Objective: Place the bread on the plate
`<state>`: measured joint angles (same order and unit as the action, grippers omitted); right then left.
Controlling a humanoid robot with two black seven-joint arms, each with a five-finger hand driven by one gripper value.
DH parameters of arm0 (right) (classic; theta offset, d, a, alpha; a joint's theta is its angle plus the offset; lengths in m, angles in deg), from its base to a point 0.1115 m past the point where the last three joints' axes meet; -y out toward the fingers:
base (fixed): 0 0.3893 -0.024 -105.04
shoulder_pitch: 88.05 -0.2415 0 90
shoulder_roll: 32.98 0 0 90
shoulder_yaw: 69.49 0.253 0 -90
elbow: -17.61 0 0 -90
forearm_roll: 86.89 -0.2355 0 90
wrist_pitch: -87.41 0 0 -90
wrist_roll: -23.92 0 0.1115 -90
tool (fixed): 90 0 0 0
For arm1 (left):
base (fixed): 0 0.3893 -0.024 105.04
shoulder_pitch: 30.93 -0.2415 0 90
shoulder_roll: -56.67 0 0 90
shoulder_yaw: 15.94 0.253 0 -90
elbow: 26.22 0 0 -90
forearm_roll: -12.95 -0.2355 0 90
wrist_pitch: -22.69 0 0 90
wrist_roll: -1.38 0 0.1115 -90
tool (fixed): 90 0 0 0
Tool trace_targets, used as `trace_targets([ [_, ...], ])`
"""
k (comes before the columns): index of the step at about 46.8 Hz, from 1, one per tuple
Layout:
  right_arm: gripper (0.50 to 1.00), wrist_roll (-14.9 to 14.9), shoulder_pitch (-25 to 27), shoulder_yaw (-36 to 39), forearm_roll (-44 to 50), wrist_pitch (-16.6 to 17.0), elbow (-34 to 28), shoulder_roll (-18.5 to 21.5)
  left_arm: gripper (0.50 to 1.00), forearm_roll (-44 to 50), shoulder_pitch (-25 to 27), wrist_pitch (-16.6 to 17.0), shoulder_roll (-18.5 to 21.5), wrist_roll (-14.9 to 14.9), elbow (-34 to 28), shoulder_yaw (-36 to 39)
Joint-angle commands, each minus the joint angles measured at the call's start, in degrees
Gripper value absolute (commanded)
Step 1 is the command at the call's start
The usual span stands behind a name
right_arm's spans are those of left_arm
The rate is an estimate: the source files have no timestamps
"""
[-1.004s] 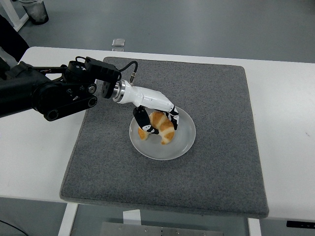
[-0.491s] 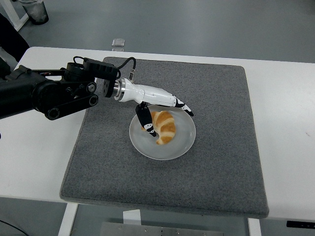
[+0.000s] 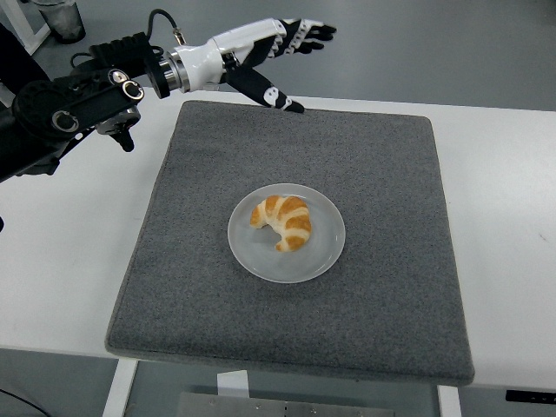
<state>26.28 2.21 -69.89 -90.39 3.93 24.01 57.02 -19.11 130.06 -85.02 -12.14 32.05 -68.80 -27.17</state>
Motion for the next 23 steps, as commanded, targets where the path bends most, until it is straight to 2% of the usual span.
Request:
trace_targets([
  [1, 0.952, 0.01, 0.0, -0.04, 0.07, -0.01, -0.07, 0.0, 1.0, 14.18, -0.24, -0.14, 0.08, -0.44, 3.8, 0.42],
  [5, 0.952, 0.01, 0.0, -0.13, 0.07, -0.01, -0.07, 0.0, 1.0, 26.32, -2.52, -0.14, 0.08, -2.64, 7.32, -0.01],
  [10, 0.952, 0.01, 0.0, -0.13, 0.07, -0.01, 0.02, 0.0, 1.0, 36.44, -5.59, -0.14, 0.34, -5.45, 9.96, -0.19],
  [15, 0.952, 0.01, 0.0, -0.13, 0.16, -0.01, 0.02, 0.0, 1.0, 41.46, -9.37, -1.36, 1.48, -6.16, 10.4, -1.24],
  [20, 0.952, 0.01, 0.0, -0.13, 0.16, -0.01, -0.07, 0.0, 1.0, 44.8, -14.38, -4.97, 1.66, -6.51, 10.23, -6.95],
  [23, 0.952, 0.01, 0.0, -0.13, 0.16, -0.01, -0.07, 0.0, 1.0, 45.07, -16.76, -6.02, 1.4, -6.6, 10.05, -11.08],
])
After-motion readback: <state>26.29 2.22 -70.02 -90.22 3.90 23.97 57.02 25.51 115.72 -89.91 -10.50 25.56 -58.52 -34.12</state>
